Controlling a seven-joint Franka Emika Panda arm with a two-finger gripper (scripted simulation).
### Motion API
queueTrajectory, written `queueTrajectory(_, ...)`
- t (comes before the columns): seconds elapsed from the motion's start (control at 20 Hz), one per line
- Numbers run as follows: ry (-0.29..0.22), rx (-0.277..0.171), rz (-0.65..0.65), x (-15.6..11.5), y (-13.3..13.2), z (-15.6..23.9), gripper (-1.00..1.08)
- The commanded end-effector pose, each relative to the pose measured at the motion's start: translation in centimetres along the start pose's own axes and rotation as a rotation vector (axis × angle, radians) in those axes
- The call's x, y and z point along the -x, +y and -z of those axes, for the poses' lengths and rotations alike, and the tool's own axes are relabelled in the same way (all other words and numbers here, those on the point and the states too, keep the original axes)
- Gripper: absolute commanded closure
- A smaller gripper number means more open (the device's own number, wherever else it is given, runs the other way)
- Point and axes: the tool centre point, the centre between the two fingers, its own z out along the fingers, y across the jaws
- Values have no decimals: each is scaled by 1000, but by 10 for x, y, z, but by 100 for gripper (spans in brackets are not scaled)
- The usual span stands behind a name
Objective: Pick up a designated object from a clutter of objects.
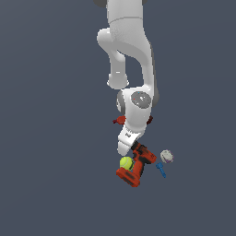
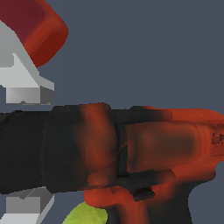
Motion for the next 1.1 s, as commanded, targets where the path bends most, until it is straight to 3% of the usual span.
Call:
queueTrajectory(0.0,4,7,0,-1,-1,16,108)
queueTrajectory(1.05,5,5,2,13,-51,198,108)
